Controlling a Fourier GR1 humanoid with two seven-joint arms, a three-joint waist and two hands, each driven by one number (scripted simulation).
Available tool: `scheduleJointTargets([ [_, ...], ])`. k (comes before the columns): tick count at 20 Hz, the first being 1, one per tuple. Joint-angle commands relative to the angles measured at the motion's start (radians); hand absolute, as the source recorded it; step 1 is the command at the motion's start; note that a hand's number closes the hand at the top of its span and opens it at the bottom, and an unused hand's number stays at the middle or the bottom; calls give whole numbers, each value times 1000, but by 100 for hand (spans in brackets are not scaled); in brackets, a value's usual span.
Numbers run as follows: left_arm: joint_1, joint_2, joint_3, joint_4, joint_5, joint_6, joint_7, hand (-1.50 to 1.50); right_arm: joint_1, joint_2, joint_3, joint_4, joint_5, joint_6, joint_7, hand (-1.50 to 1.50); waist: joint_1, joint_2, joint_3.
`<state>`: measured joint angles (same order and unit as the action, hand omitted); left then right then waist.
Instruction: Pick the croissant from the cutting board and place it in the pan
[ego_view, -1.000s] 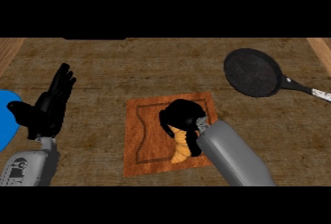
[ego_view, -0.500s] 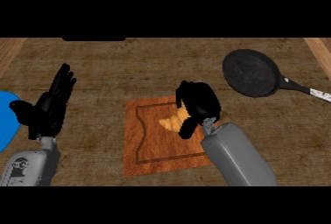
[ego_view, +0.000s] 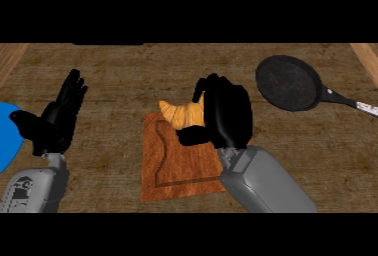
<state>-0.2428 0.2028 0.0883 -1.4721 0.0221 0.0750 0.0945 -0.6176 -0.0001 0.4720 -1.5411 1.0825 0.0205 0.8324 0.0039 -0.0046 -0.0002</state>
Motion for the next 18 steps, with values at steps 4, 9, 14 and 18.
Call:
scheduleJointTargets([
  [4, 3, -23, -16, -12, -5, 7, 14, 0, -39, -7, -245, -29, -127, -132, -55, 150, -2, 7, 1],
  [9, 60, 0, 5, 2, 2, -33, -68, 0, -10, -113, -392, 125, -197, -229, -253, 150, 4, 8, 1],
  [14, 22, -25, -30, -58, -11, -9, 28, 0, -57, -242, -529, 345, -236, -283, -426, 150, 11, 10, 1],
  [18, 7, -33, -12, -3, -18, 5, -19, 0, -124, -318, -562, 580, -166, -373, -525, 150, 23, 17, 1],
])
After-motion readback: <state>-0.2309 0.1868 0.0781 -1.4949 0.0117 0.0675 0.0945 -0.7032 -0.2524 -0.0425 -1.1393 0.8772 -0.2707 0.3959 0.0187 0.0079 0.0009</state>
